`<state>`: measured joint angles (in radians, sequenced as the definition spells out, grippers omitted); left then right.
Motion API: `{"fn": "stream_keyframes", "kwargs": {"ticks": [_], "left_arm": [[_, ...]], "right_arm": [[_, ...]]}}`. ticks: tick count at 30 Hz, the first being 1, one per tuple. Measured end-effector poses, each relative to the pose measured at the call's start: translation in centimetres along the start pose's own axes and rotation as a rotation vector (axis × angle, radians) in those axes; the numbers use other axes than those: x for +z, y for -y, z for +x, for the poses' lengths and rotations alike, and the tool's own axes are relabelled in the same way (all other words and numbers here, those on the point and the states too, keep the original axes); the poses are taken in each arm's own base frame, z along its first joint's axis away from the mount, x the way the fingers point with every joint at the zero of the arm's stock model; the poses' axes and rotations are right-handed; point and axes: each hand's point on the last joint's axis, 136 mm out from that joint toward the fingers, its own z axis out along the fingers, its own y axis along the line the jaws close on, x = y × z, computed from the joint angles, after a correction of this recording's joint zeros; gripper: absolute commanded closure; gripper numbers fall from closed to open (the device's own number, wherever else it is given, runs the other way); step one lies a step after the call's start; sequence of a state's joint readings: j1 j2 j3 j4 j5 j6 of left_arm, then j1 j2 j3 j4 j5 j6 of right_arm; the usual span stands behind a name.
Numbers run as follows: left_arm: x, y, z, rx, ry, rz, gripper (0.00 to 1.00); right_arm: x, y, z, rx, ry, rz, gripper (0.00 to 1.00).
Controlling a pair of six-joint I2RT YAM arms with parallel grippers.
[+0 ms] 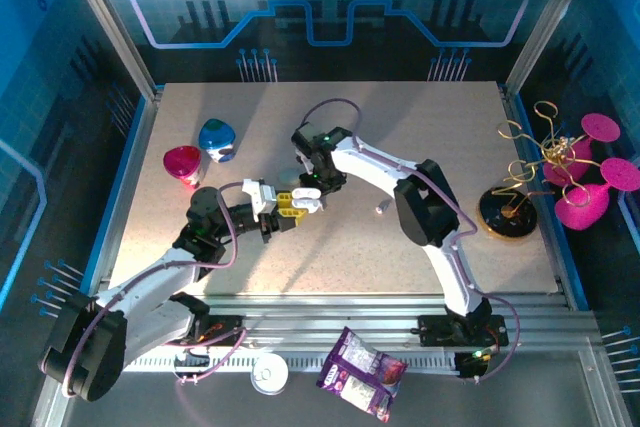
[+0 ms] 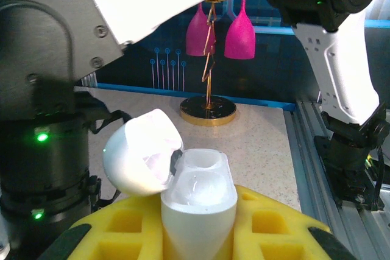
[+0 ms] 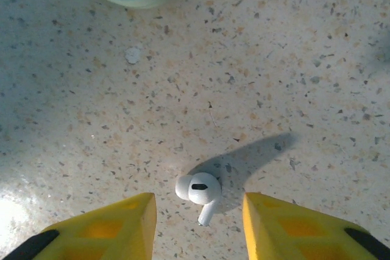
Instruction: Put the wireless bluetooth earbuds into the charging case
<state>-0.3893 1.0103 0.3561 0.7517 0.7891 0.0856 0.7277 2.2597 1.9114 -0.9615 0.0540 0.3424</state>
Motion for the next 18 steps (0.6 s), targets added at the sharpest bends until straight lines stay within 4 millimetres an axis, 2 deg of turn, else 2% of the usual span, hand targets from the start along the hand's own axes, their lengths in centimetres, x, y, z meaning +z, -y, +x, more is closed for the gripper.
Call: {"fn": "stream_keyframes", "kwargs": {"ticks": [10,18], "left_arm": [[0.0,0.2,0.1,0.000,0.000,0.004,0.86],[0.0,0.2,0.4,-0.006,-0.005,0.002,0.86]], "right_arm": [[2.1,-0.3,0.8,0.020,-0.129,0.082,0.57],[2.6,-0.7,1.2,0.015,-0.178,0.098,0.60]]}}
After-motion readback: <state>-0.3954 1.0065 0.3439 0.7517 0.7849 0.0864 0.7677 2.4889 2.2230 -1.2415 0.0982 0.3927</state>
